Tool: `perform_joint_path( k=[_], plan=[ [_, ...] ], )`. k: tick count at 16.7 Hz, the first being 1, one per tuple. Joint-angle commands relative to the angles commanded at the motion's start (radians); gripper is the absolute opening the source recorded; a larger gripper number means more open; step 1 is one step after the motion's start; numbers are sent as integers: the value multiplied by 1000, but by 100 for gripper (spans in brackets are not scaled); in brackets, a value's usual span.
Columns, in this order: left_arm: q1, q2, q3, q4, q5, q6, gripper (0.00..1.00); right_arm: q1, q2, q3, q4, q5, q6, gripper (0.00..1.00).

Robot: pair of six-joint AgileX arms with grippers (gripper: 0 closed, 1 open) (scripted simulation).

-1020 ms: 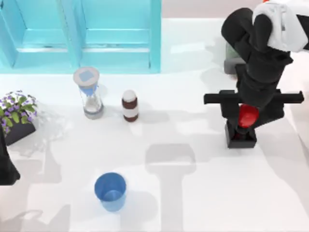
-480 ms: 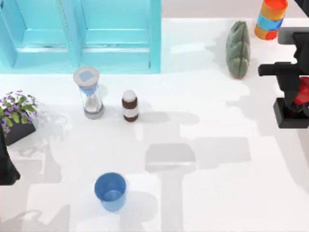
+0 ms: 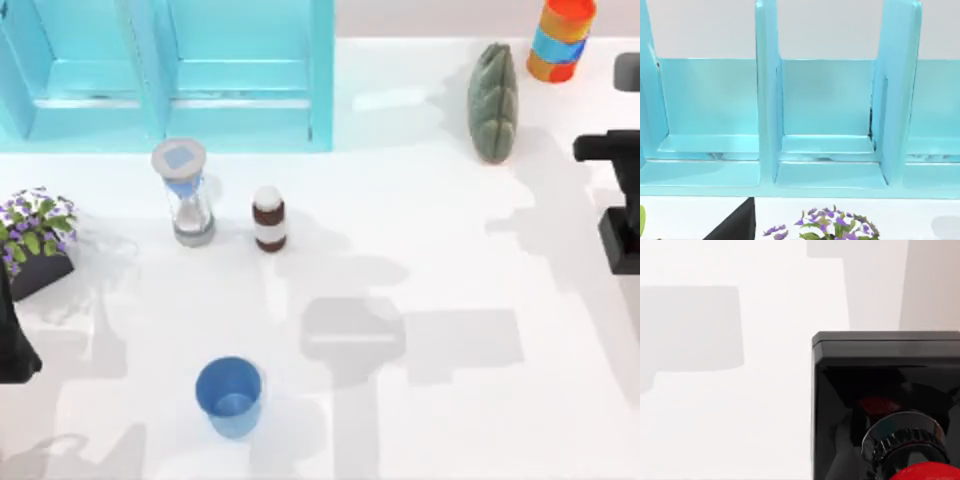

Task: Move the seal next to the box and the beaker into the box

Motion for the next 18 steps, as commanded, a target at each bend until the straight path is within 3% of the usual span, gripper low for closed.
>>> perform_joint_path(
  k=[6, 13, 18],
  plan=[
    [0, 0, 0, 0, 0, 0, 100, 2, 1, -18, 15, 0, -2, 0],
    [0, 0, 0, 0, 0, 0, 100, 1, 13, -227, 236, 0, 0, 0],
    [0, 0, 0, 0, 0, 0, 100, 0, 13, -241, 250, 0, 1, 0]
  ],
)
